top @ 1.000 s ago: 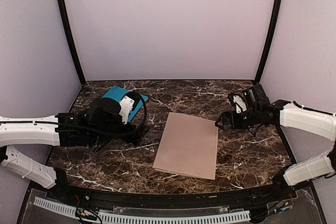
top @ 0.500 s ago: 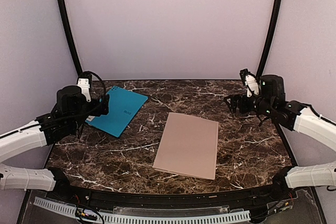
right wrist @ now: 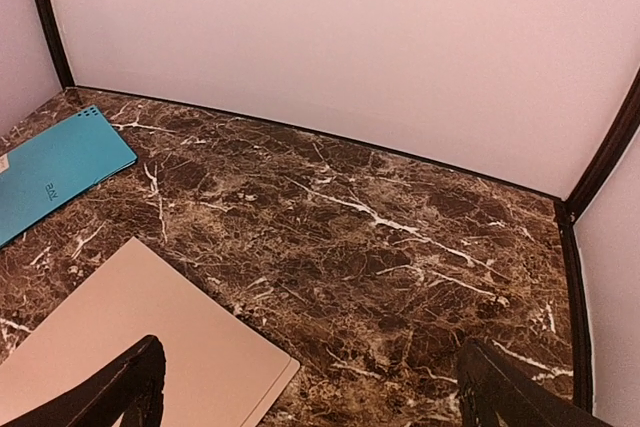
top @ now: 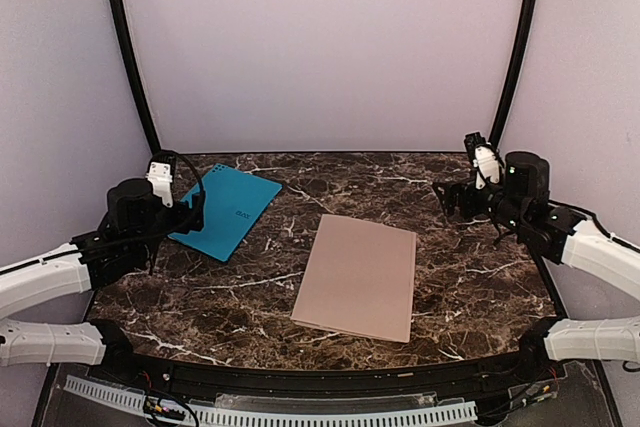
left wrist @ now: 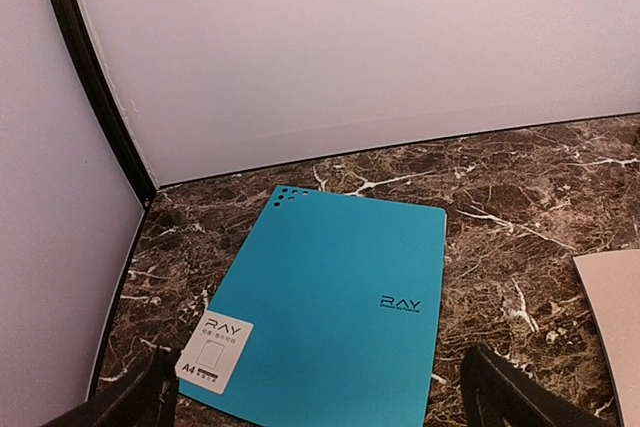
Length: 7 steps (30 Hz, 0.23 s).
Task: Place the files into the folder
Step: Reset both arms
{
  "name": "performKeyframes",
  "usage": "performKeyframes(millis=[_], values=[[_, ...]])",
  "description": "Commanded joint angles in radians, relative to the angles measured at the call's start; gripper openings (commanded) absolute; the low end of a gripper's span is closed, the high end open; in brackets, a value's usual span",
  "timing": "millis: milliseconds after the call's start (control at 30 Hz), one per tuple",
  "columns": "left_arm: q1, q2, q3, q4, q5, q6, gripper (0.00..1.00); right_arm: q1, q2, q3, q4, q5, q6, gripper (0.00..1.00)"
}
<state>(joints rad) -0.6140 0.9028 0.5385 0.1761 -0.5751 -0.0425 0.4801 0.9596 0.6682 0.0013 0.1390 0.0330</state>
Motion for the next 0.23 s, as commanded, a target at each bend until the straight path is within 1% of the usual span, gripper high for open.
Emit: performKeyframes(millis=[0, 200], values=[[0.005, -0.016, -0.016, 0.027, 0.011, 0.019, 0.99, 0.001, 0.002, -0.010, 0.053, 0.012, -0.020, 0.99], [0.005, -0.024, -0.020, 0.020, -0.005, 0.018, 0.99, 0.001, 0.021, 0.000, 0.053, -0.009, -0.027, 0.99]])
